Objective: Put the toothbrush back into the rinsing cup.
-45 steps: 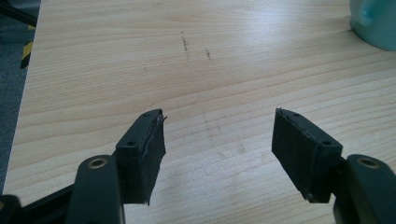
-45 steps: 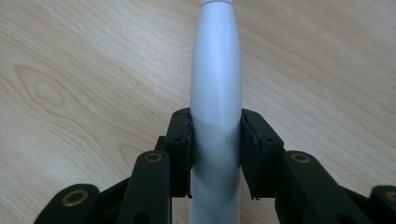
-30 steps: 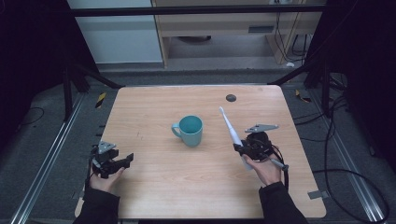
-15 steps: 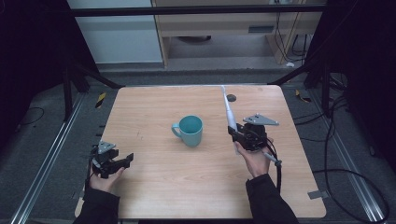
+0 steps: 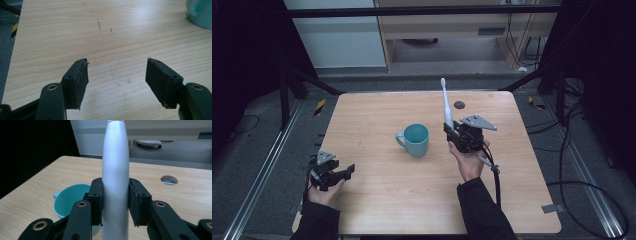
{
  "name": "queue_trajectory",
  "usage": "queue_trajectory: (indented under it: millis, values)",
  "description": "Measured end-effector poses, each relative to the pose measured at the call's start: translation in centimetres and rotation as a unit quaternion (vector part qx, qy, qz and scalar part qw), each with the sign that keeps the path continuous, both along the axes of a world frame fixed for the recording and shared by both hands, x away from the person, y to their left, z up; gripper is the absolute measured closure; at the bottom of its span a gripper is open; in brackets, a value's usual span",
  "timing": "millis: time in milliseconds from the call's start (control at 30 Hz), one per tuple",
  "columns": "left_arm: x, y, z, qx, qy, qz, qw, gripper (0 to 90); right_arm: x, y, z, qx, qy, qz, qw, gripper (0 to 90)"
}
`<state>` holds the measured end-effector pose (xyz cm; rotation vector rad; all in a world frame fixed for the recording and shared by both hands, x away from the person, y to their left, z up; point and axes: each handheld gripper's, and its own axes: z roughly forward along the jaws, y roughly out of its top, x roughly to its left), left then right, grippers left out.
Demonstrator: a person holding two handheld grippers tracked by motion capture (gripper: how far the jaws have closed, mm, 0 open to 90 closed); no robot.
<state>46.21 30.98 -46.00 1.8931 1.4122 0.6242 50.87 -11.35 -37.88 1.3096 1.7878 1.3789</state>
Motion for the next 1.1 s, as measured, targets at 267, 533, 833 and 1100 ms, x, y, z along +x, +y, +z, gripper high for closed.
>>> queue_trajectory:
  millis: [267,533,833,1100]
  values:
    - [0.0,0.0,0.0,-0.001,0.0,0.0,1.0,34.0,1.2,1.9,0.2,0.024,-0.015,0.003,0.9996,66.3]
    - [0.0,0.1,0.0,-0.002,0.0,0.001,1.0,33.9,2.2,4.0,0.4,0.047,-0.025,0.014,0.9985,66.3]
    - [0.0,0.2,0.0,-0.003,-0.001,0.001,1.0,34.0,3.4,6.6,0.2,0.05,-0.038,0.013,0.9979,66.3]
    - [0.0,0.2,0.0,-0.004,-0.002,0.001,1.0,34.0,4.4,8.3,-0.4,0.056,-0.045,0.007,0.9974,66.3]
